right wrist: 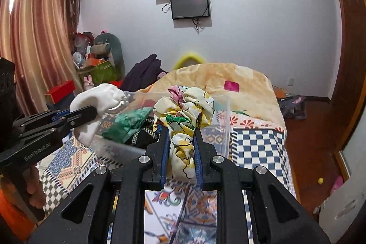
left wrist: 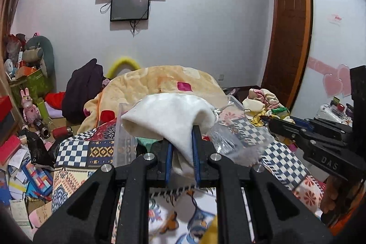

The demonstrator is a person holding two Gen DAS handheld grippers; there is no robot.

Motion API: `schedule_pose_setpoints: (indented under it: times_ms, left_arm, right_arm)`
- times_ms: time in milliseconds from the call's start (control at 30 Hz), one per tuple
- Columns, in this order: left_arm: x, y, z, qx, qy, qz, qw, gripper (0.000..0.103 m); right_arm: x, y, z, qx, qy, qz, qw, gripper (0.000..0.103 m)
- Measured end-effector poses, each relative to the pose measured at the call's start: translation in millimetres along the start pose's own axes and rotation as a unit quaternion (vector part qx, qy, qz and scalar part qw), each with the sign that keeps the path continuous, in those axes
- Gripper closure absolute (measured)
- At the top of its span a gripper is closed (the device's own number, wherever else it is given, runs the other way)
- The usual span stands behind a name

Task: Organize soft objects
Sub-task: 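Carry the white cloth with the left tool while the right tool carries the scrunchie over the box, then release the white cloth from the left tool while the right tool drops the scrunchie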

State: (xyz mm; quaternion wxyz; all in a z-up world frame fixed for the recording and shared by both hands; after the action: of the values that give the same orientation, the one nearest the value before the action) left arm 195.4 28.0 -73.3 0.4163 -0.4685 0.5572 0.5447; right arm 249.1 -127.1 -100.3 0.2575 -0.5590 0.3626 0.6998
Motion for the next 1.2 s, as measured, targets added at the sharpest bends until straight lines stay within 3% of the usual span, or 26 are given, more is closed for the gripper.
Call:
schedule_pose_setpoints:
  times_ms: [767, 867, 967, 1067, 1133, 1200]
  left_arm:
    - [33.9, -84.0, -13.4, 0.005, -0.032, 0.087, 0.9957, 0.088]
    - [37.9, -86.8, -12.4, 0.000, -0.033, 0.095, 0.9949, 0.083]
    - [40.3, -89.2, -9.7, 0.003, -0.021, 0.100, 0.9947, 0.078]
    - [40.8, -85.3, -7.1, 0.004, -0.021, 0.098, 0.9950, 0.068]
    - [41.4, -79.3, -7.2, 0.004, -0.025, 0.095, 0.9952, 0.053]
    - [40.6, -71.9, -7.3, 0.002, -0.030, 0.088, 0.9957, 0.051]
  right_arm:
    - [27.0, -62.8, -3.6, -0.004, 0.000, 0.081, 0.997, 0.082]
    - [31.1, -65.1, -2.4, -0.001, 0.006, 0.092, 0.996, 0.081]
    - [33.4, -61.5, -0.1, -0.001, 0.015, 0.095, 0.995, 0.073]
    - [33.1, -56.9, 1.0, 0.004, 0.029, 0.090, 0.996, 0.063]
    - [31.2, -52.3, 2.6, 0.006, 0.036, 0.083, 0.996, 0.052]
    - [28.4, -46.1, 3.8, 0.011, 0.043, 0.073, 0.996, 0.046]
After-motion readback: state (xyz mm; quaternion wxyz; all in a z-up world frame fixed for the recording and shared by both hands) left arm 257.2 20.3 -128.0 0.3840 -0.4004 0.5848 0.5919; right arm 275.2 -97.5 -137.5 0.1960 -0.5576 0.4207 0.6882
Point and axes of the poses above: each gripper's, at about its wrist camera, not at the fingertips, and y roughly against the way its jaws point, z to its left, x to its underside, the point moved 7 cm from there along -y, roughly the way its jaws point, and after that the axes turned 15 degrees about -z, right-handed, at the moved point
